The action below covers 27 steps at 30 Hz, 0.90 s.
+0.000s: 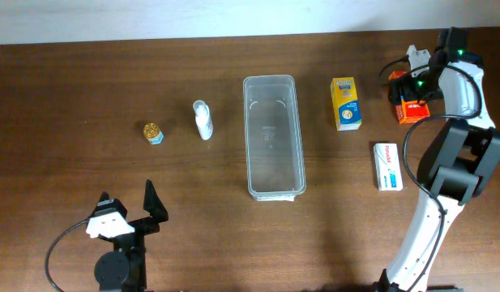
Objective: Pack container
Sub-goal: 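Move the right gripper over the orange vitamin box and grasp it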
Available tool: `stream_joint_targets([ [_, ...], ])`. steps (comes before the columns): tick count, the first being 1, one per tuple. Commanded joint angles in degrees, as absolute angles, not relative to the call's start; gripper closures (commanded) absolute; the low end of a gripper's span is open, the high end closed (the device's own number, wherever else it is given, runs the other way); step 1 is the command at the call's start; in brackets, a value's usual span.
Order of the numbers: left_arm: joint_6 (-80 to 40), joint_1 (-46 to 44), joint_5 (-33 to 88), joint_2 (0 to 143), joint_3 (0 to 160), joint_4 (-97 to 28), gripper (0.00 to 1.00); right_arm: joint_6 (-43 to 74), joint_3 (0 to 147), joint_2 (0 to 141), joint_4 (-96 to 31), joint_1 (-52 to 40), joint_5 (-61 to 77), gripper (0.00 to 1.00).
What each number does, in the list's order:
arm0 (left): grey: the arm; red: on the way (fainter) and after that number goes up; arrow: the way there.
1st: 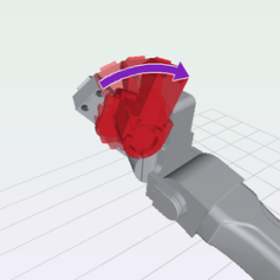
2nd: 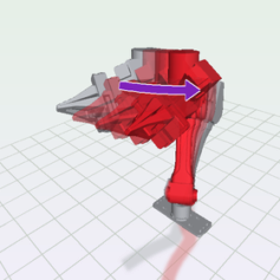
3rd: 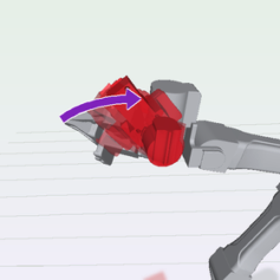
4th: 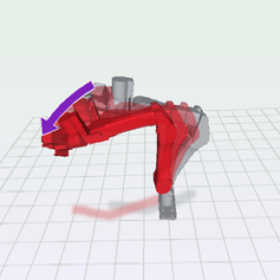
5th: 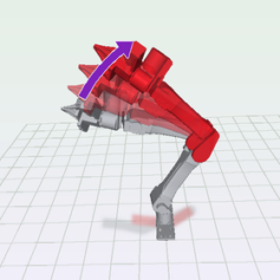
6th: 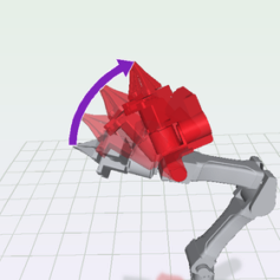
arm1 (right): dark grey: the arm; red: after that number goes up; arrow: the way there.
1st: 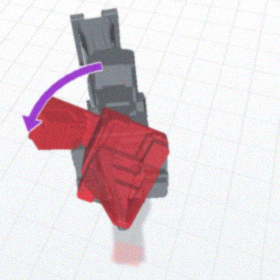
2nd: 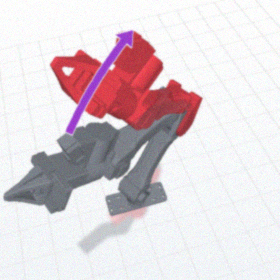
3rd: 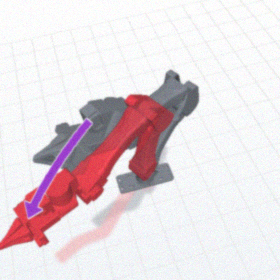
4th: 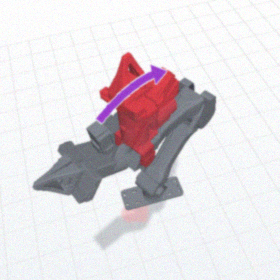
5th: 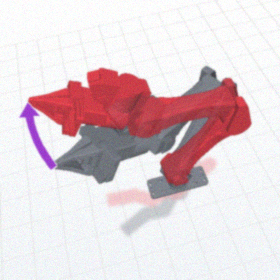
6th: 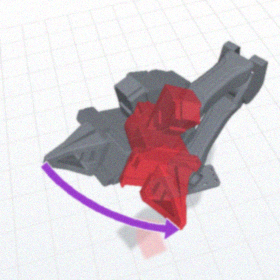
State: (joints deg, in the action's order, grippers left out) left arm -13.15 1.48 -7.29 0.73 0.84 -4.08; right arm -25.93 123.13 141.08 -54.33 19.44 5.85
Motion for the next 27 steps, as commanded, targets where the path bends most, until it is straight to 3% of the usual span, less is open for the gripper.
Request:
stream_joint_targets([
  [1,-13.67,1.56,-6.7,0.36,0.51,-4.1,0.01,-26.09,122.67,143.63,-54.22,19.57,5.58,0.01],
  [9,-13.65,1.56,-6.68,0.36,0.51,-4.1,0.01,-24.8,122.67,144.11,-53.91,19.57,5.54,0.01],
  [13,-13.67,1.56,-6.68,0.36,0.51,-4.1,0.01,-24.8,122.67,144.16,-53.65,19.57,5.54,0.08],
  [19,-13.65,1.56,-6.68,0.36,0.51,-4.1,0.01,-24.77,122.67,144.16,-53.08,19.57,5.54,0.33],
  [27,-13.65,1.56,-6.68,0.36,0.51,-4.1,0.01,-21.96,122.69,144.16,-52.21,19.57,5.34,0.36],
])
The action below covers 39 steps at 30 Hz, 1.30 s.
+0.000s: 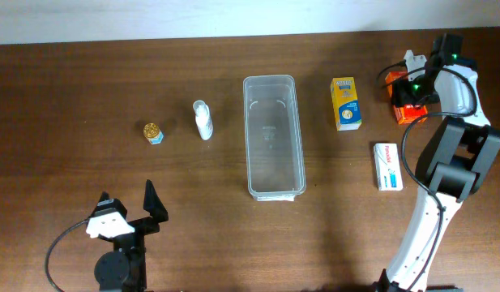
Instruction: Pack container
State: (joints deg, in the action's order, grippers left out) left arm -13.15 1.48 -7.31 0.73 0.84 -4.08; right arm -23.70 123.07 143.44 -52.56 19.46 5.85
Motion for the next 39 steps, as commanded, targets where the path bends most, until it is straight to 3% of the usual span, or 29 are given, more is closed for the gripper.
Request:
stream_joint_targets([
  [1,-13.67,1.56,-6.68,0.36,0.51,-4.1,0.01,-21.96,122.69,144.16,-52.25,19.57,5.32,0.37],
  [5,-13.67,1.56,-6.68,0.36,0.51,-4.1,0.01,-21.06,123.57,143.94,-53.17,19.51,5.34,0.45],
  [12,-13.65,1.56,-6.68,0.36,0.51,-4.1,0.01,-17.19,133.82,143.92,-59.35,19.38,6.02,0.42],
  [17,-13.67,1.56,-6.68,0.36,0.51,-4.1,0.01,-15.31,146.71,143.92,-70.78,18.31,9.1,0.37],
  [28,-13.65,1.56,-6.68,0.36,0.51,-4.1,0.01,-7.94,166.36,143.9,-96.79,9.87,10.37,0.38],
  [32,-13.67,1.56,-6.7,0.36,0.51,-4.1,0.01,-3.53,166.56,143.17,-97.34,5.32,12.84,0.4],
  [39,-13.67,1.56,-6.68,0.36,0.51,-4.1,0.01,1.34,166.56,143.09,-97.34,-3.88,14.41,0.34],
])
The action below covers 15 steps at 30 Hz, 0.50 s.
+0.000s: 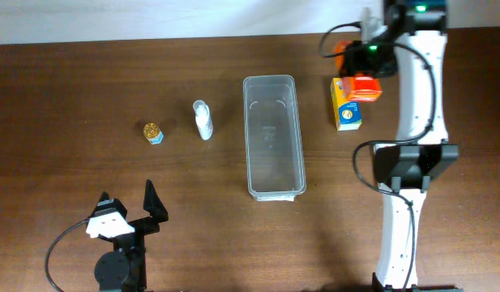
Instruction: Pack container
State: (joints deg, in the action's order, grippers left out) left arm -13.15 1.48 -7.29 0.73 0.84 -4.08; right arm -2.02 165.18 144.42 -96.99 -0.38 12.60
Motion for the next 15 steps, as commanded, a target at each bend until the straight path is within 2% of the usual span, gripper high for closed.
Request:
stream_joint_targets([
  [1,-13.67,1.56,-6.68,0.36,0.51,-4.1,0.01,2.31,166.56,143.06,-97.34,-5.19,14.39,0.34],
  [10,-13.67,1.56,-6.68,0.36,0.51,-4.1,0.01,7.7,166.56,141.99,-97.34,-15.31,13.72,0.34],
  [13,-13.67,1.56,-6.68,0.36,0.51,-4.1,0.0,8.64,166.56,141.99,-97.34,-16.69,4.95,0.34],
  [15,-13.67,1.56,-6.68,0.36,0.51,-4.1,0.01,11.31,166.56,141.99,-97.34,-16.38,-3.88,0.3],
])
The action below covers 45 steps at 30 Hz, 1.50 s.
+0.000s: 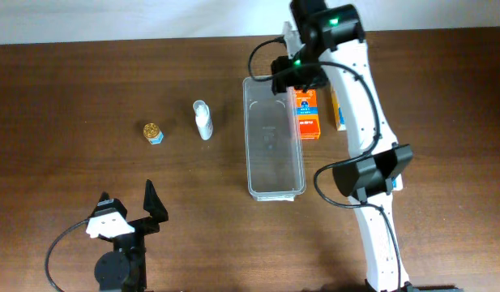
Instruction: Pack container
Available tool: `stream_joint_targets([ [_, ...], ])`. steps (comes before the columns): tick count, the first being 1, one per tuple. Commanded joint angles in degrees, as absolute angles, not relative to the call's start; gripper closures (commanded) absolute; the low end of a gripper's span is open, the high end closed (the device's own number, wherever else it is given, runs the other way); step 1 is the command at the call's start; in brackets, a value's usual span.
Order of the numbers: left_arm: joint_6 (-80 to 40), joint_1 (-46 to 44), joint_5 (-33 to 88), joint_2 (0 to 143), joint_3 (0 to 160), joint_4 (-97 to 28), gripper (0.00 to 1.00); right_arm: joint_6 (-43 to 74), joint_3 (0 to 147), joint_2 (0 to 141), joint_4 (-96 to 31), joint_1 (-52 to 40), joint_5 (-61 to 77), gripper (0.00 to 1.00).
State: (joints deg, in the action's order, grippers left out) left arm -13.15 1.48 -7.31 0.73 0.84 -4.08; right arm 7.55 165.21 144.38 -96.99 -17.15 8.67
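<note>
A clear rectangular container (273, 182) lies in the middle of the table. My right gripper (298, 79) hovers at its far right rim, shut on an orange box (307, 118) that hangs just beside the container's right wall. A yellow box (337, 113) shows only partly behind the right arm. Left of the container lie a small white bottle (202, 120) and a small gold-topped item (153, 132). My left gripper (128, 204) rests open near the front left, with nothing between its fingers.
The right arm (365, 122) stretches across the table's right side, its elbow (371, 174) over the area right of the container. The table's far edge runs just behind the container.
My right gripper has moved left with the orange box, from above the yellow box to the container's far right rim. The left arm has not moved.
My right gripper was at the orange box at the far right of the table, beside the white box. Later it held the orange box above the yellow box. Now the box hangs next to the container's right wall.
</note>
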Motion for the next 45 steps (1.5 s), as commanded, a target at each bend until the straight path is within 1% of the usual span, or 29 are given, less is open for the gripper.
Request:
stream_joint_targets([
  [1,-13.67,1.56,-6.68,0.36,0.51,-4.1,0.01,12.23,166.56,141.99,-97.34,-15.84,-6.61,0.29],
  [3,-13.65,1.56,-6.7,0.36,0.51,-4.1,0.0,12.51,166.56,141.99,-97.34,-14.22,-6.81,0.28],
  [12,-13.67,1.56,-6.68,0.36,0.51,-4.1,0.01,12.25,165.99,142.28,-97.12,-6.26,1.02,0.28],
  [16,-13.67,1.56,-6.68,0.36,0.51,-4.1,0.01,8.16,165.95,143.79,-97.34,-5.85,2.81,0.28],
  [21,-13.65,1.56,-6.7,0.36,0.51,-4.1,0.01,7.77,165.31,145.62,-97.32,-6.13,3.42,0.28],
  [26,-13.67,1.56,-6.68,0.36,0.51,-4.1,0.0,5.91,165.21,146.91,-97.3,-6.13,6.98,0.28],
  [30,-13.67,1.56,-6.68,0.36,0.51,-4.1,0.01,4.16,165.21,148.18,-96.77,-6.09,6.57,0.28],
  [36,-13.67,1.56,-6.68,0.36,0.51,-4.1,0.01,3.07,165.16,150.93,-94.54,-5.21,-0.6,0.26],
  [39,-13.67,1.56,-6.7,0.36,0.51,-4.1,0.01,0.21,165.16,152.46,-94.11,-4.34,-0.69,0.22],
  [45,-13.65,1.56,-6.68,0.36,0.51,-4.1,0.01,-1.02,165.16,154.61,-93.12,-1.5,-0.43,0.19],
])
